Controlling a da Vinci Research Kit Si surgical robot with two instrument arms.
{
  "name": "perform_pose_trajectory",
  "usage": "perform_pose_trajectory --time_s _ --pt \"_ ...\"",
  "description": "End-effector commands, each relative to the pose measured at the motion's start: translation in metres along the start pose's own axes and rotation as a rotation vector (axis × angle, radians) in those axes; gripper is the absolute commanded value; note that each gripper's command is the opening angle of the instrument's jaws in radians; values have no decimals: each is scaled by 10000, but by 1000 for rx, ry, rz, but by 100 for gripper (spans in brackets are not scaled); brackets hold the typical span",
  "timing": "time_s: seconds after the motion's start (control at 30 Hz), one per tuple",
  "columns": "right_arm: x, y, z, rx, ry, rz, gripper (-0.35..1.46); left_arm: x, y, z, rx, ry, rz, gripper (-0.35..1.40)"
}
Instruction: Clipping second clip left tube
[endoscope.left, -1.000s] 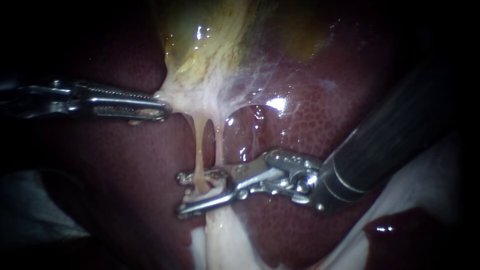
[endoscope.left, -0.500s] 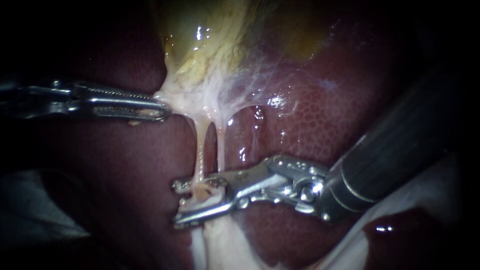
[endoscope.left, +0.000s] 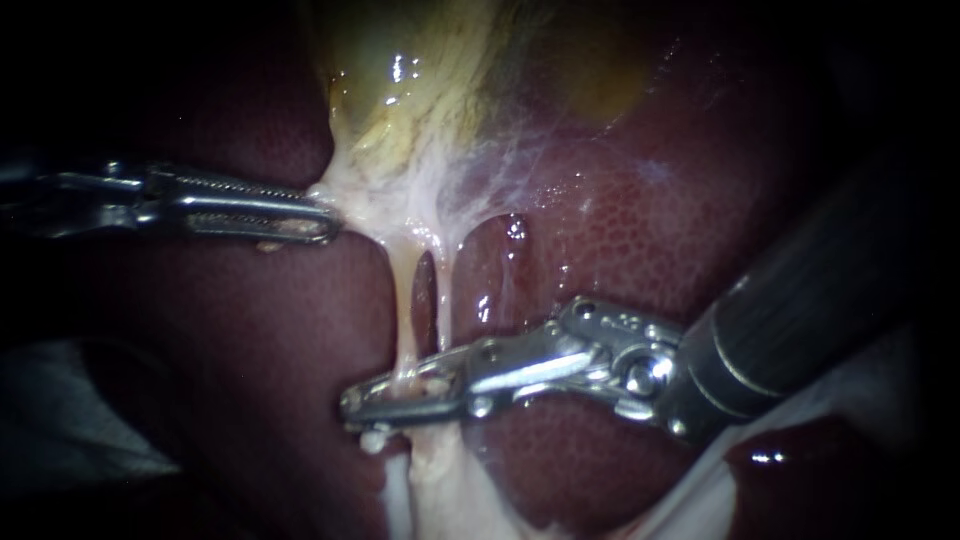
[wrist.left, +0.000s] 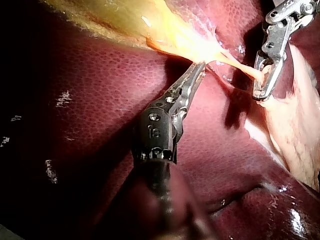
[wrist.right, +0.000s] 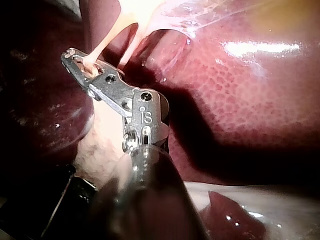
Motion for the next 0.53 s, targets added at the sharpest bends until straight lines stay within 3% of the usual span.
perform_pose_trajectory --time_s 0.03,0.17,0.53 --pt "-1 0 0 -4 4 -1 -35 0 0 0 1 0 -1 -35" --pt "-1 0 -1 -17 -19 0 -35 0 0 0 1 0 0 -35" --pt "-2 2 -2 -16 -20 0 -35 0 0 0 0 0 -1 -35"
